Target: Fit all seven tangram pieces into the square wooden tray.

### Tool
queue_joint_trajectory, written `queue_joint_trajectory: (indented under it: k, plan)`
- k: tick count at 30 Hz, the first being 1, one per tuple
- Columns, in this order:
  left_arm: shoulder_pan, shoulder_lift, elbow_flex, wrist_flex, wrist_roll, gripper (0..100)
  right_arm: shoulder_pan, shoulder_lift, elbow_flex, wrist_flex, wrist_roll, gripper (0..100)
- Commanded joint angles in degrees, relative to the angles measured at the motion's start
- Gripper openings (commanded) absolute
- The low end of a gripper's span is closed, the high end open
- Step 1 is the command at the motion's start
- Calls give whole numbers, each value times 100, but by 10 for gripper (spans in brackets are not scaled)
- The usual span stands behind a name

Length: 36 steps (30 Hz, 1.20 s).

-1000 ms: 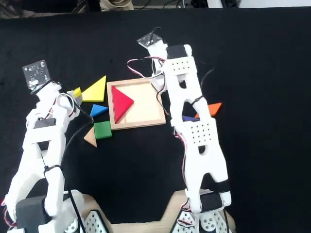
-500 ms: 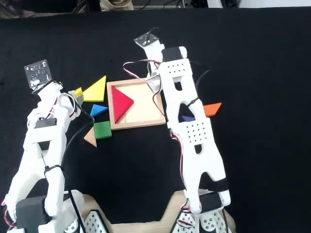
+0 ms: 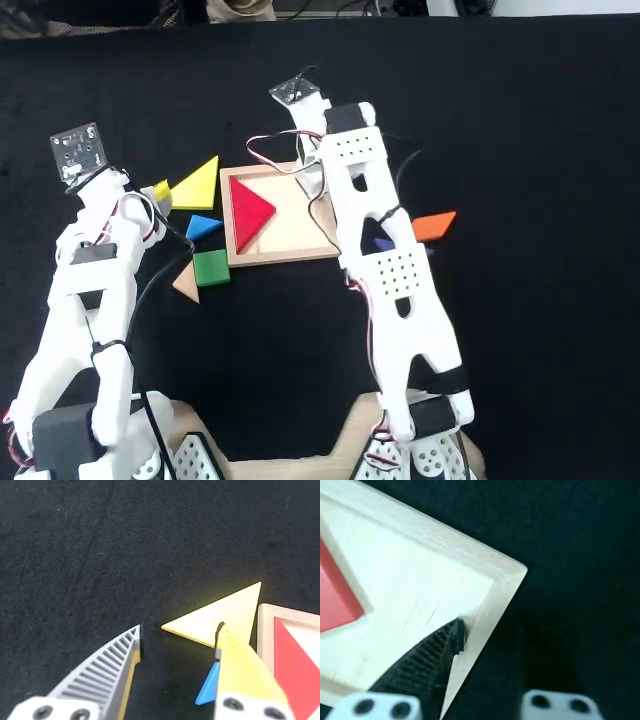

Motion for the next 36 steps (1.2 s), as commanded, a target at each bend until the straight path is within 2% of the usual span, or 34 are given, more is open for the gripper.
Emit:
queue_joint_trajectory:
  k: [1,9,24,36]
  plan:
    - [48,-18,-57,-26,18,242,-123,13,-48,237,-26,73]
    - [48,-18,-57,-26,18,242,-62,13,-40,527,0,11]
    - [48,-18,-57,-62,18,242,475,-13,119,598,-18,11]
    - [48,-18,-57,-62,18,242,484,-1991,2290,545,-26,11]
